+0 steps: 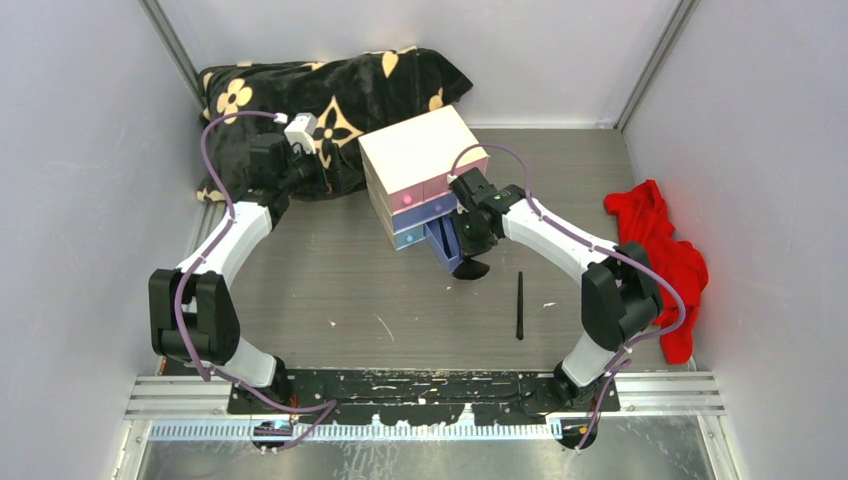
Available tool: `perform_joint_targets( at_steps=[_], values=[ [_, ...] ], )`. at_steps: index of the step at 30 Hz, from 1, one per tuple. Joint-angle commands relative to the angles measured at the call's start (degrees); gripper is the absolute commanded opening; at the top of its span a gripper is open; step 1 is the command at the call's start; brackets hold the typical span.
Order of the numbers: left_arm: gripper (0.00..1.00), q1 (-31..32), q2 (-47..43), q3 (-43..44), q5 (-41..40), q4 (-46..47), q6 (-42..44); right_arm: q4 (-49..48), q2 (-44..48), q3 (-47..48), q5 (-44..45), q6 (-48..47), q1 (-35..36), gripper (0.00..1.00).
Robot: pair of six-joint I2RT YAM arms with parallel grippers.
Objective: Organize the makeup
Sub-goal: Place the makeup brush in the drawer.
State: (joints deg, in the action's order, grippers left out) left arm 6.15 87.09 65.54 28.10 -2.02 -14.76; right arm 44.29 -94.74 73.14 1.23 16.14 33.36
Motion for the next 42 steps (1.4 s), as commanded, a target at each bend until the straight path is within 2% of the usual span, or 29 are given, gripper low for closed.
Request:
perform_joint_targets(
  at_steps=[1, 25, 42],
  values=[
    [1.0, 0.1, -2.4, 0.4, 0.5, 2.5, 0.2, -2.3, 3.4, 1.7, 0.4, 1.9, -0.1, 0.02],
    [1.0, 0.1, -2.2, 0.6, 0.6, 2.3, 0.2, -10.3, 0.1, 4.9, -3.0, 5.3, -0.1, 0.06],
    [1.0, 0.1, -2.2, 0.3, 0.7, 2.4, 0.4, -17.0, -9.1, 3.6, 3.2, 3.9, 0.0, 0.08]
  ],
)
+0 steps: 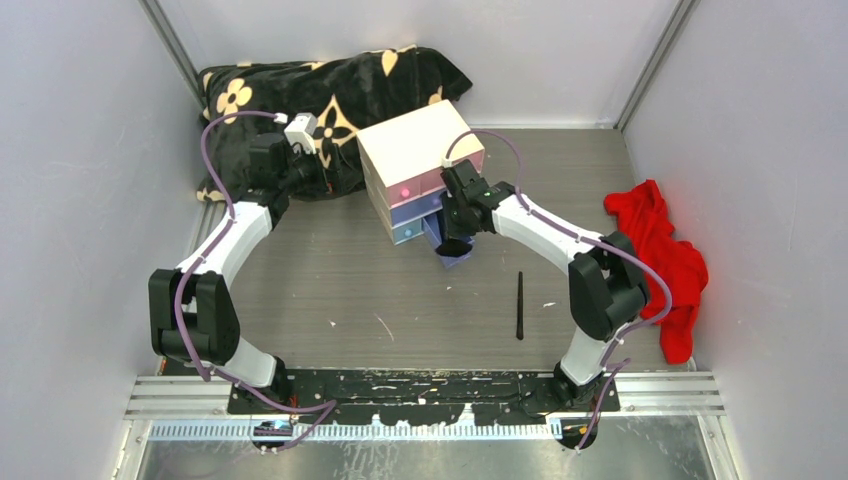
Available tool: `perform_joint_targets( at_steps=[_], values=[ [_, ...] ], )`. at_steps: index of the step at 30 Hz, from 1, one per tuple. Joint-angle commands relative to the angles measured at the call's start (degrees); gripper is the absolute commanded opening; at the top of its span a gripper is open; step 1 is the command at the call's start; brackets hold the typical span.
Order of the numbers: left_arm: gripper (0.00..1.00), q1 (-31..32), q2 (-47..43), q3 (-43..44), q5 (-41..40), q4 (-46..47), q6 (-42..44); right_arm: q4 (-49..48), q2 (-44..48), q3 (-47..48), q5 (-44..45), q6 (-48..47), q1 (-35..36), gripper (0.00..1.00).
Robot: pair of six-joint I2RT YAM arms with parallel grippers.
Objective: Organize the makeup
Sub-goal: Place the makeup brush in the drawer.
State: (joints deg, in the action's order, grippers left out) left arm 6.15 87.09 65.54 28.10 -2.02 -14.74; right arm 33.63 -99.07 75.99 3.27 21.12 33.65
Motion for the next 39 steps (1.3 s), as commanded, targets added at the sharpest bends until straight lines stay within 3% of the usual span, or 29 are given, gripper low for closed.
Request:
perform_joint_targets(
  at_steps=[1, 3, 4, 8, 12, 27, 39],
  values=[
    [1.0, 0.1, -2.3, 0.3, 0.6, 2.4, 0.5, -6.7, -5.3, 0.3, 1.1, -1.1, -0.2, 0.08],
    [1.0, 0.1, -2.2, 0.4, 0.6, 2.3, 0.5, -7.1, -6.1, -0.7, 1.6, -1.5, 0.1, 0.08],
    [1.0, 0.1, -2.2, 0.4, 0.6, 2.3, 0.6, -7.1, -6.3, -1.2, 1.9, -1.9, 0.4, 0.15],
    [1.0, 0.1, -2.1, 0.6, 0.8, 2.1, 0.6, -7.2, -4.8, -3.3, 3.7, -2.5, 1.7, 0.58],
    [1.0, 0.1, -2.1, 0.6, 0.9, 2.0, 0.5, -4.8, -3.1, -3.0, 5.0, -2.7, 1.8, 0.69],
    [1.0, 0.0, -2.0, 0.9, 0.6, 1.8, 0.9, 1.5, 15.1, -7.4, 11.1, -2.9, 2.4, 0.7],
    [1.0, 0.1, -2.0, 0.9, 1.0, 2.2, 0.5, 10.3, 30.4, -22.8, 16.0, 8.3, 2.3, 0.68]
  ],
)
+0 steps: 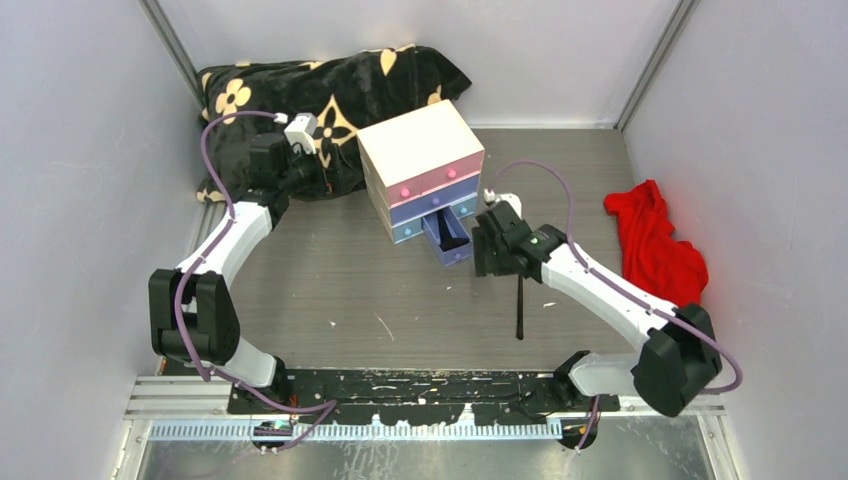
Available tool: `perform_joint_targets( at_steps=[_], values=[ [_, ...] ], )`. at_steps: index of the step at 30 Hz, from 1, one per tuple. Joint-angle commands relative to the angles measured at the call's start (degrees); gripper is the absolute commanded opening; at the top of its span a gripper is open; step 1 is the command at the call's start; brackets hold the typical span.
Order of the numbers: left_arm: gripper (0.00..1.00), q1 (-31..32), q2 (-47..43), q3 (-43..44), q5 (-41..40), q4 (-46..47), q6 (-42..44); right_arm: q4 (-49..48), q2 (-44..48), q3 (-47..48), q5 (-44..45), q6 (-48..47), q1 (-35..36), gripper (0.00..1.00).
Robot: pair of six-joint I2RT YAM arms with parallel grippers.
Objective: Organize the makeup
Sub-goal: Place the makeup brush in the drawer, then pick up the makeup brush from the center of the board.
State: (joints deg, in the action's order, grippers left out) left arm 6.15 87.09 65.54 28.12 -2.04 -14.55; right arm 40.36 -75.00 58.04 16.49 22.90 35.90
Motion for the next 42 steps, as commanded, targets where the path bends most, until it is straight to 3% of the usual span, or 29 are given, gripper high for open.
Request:
perform_joint_targets(
  at_steps=[1, 11, 29, 33, 42],
  values=[
    [1.0, 0.1, -1.9, 0.9, 1.1, 2.4, 0.1, 3.7, 7.9, -6.5, 2.7, 8.4, 0.0, 0.68],
    [1.0, 0.2, -1.4, 0.3, 1.8, 3.7, -0.5, 3.5, 15.7, -19.2, 0.0, 19.5, 0.0, 0.7],
    [1.0, 0.2, -0.8, -0.2, 1.7, 3.7, -0.4, -5.3, 12.2, -31.4, -1.0, 28.0, -0.9, 0.64],
    [1.0, 0.2, -1.1, -0.2, 1.4, 3.4, -0.1, -6.5, 10.3, -32.1, -1.9, 27.3, -1.4, 0.58],
    [1.0, 0.2, -2.1, -0.7, 0.5, 2.9, 0.6, -5.6, 11.4, -32.3, -2.3, 27.8, -1.4, 0.13]
  ],
)
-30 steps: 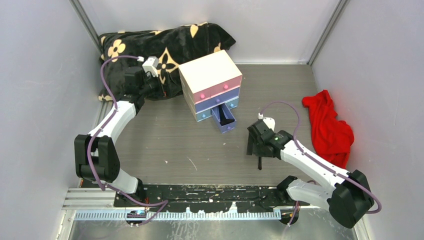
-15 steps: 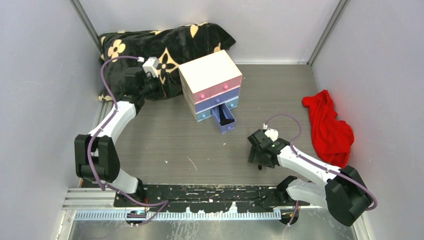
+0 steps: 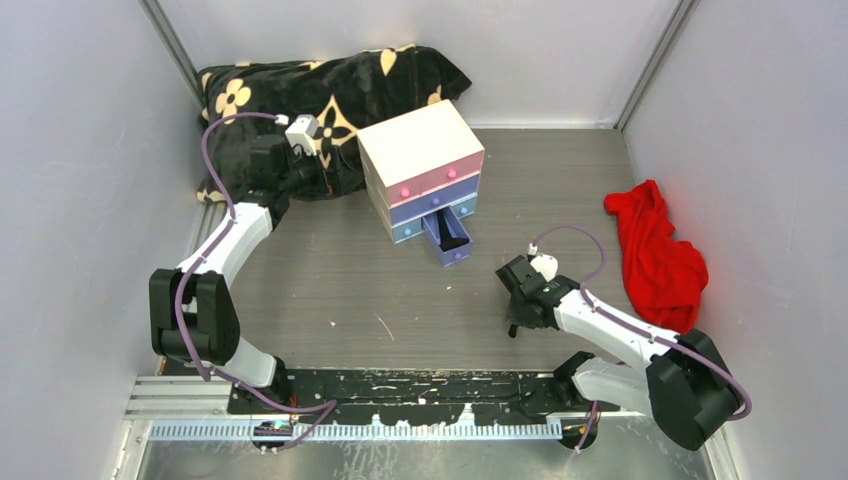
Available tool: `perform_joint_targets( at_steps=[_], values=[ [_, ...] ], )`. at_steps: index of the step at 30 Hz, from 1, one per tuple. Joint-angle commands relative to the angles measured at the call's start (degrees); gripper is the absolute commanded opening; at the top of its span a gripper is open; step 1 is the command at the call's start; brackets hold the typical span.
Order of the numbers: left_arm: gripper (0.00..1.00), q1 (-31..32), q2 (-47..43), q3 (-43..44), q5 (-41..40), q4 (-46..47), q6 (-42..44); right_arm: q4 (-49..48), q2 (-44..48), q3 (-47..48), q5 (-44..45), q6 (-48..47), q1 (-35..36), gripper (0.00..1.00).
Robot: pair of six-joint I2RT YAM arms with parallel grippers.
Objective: Organize the makeup
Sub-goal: Pick up the makeup brush from the center of the board.
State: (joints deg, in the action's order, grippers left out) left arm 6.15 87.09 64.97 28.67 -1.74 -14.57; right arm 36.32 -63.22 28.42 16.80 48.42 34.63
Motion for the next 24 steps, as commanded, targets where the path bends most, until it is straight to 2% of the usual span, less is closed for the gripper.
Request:
perform_joint_targets(
  at_steps=[1, 4, 12, 15, 20, 24],
  values=[
    [1.0, 0.3, -2.1, -0.1, -0.1, 2.6, 0.7, -1.5, -0.3, -2.7, -2.5, 2.4, -0.1, 0.1],
    [1.0, 0.1, -2.3, -0.1, -0.2, 2.6, 0.8, -1.3, -0.4, -2.5, -2.6, 1.7, -0.1, 0.01],
    [1.0, 0.1, -2.4, -0.1, -0.3, 3.0, 0.8, 2.5, 1.6, 2.4, -3.8, -3.3, -0.2, 0.01],
    [1.0, 0.1, -2.7, -0.2, -0.3, 3.0, 0.7, 4.5, 1.7, 7.7, -7.4, -6.3, -0.1, 0.01],
    [1.0, 0.1, -3.4, -0.2, -0.3, 3.1, 0.4, 7.5, -3.2, 19.0, -10.3, -13.0, -0.1, 0.01],
    [1.0, 0.2, -4.2, -0.3, -0.5, 3.0, 0.4, 5.5, -6.2, 27.0, -11.8, -17.6, -0.1, 0.01]
  ],
)
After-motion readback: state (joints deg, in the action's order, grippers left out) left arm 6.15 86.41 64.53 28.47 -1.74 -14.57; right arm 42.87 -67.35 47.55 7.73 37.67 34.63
